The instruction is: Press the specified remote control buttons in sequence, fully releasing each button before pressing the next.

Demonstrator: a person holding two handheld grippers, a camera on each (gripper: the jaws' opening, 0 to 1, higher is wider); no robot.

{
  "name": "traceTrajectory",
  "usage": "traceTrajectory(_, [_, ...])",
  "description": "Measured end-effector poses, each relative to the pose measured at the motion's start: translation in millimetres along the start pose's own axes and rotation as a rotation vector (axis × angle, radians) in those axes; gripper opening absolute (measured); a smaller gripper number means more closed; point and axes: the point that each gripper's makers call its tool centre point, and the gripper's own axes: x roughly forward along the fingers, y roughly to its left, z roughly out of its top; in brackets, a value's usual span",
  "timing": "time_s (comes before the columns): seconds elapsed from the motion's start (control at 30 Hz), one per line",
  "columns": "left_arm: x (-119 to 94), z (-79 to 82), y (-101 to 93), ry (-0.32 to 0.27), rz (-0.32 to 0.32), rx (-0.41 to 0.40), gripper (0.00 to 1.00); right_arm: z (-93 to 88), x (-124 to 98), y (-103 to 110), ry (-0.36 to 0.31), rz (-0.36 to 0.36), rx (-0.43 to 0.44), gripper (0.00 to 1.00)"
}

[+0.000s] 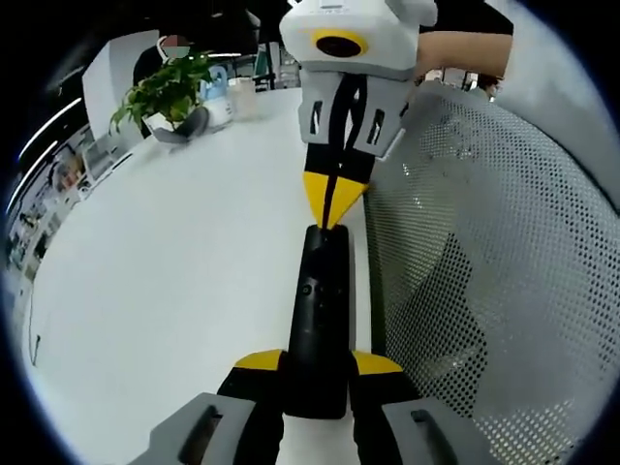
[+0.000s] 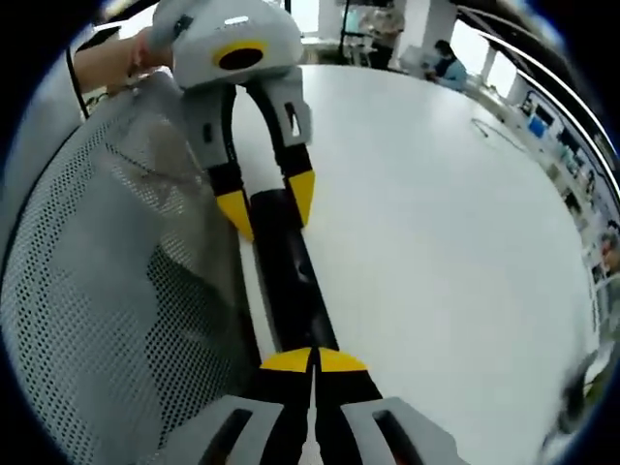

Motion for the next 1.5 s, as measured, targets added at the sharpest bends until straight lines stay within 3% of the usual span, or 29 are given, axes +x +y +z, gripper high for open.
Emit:
traceTrajectory(0.17, [-1.0, 0.4, -1.1, -0.027, 0.003, 0.003, 0.25, -1.7, -0.5, -0.6, 0.0, -0.003, 0.013, 0.0])
traceTrajectory(0.37, [-1.4, 0.3, -1.5, -0.033, 0.002, 0.003, 0.25, -1.3, -2.1, -0.7, -0.123, -0.051, 0.066, 0.0])
traceTrajectory(0.47, [-1.2, 0.5, -1.4, -0.035, 0.0, 0.004, 0.25, -0.3, -3.0, -1.1, -0.162, -0.041, 0.163, 0.0])
traceTrajectory(0.67, [-0.6, 0.3, -1.5, -0.041, -0.001, 0.004, 0.25, 8.0, -4.5, -2.1, -0.195, -0.05, 0.128, 0.0])
traceTrajectory(0.97, [-0.6, 0.3, -1.7, -0.04, -0.014, 0.018, 0.25, 9.5, 0.8, 2.5, -0.162, -0.004, 0.075, 0.0])
traceTrajectory(1.13, [-0.6, -0.6, -1.6, -0.075, -0.035, 0.033, 0.25, 9.8, 1.9, 1.9, -0.14, 0.021, 0.068, 0.0])
traceTrajectory(1.33, [0.1, 0.8, -1.5, -0.091, -0.035, 0.032, 0.25, 9.4, 2.8, 3.5, -0.094, 0.011, 0.002, 0.0])
traceTrajectory(1.5, [1.4, 2.4, 0.1, -0.104, -0.034, 0.039, 0.25, 8.8, 2.8, 1.8, -0.083, 0.007, 0.007, 0.0])
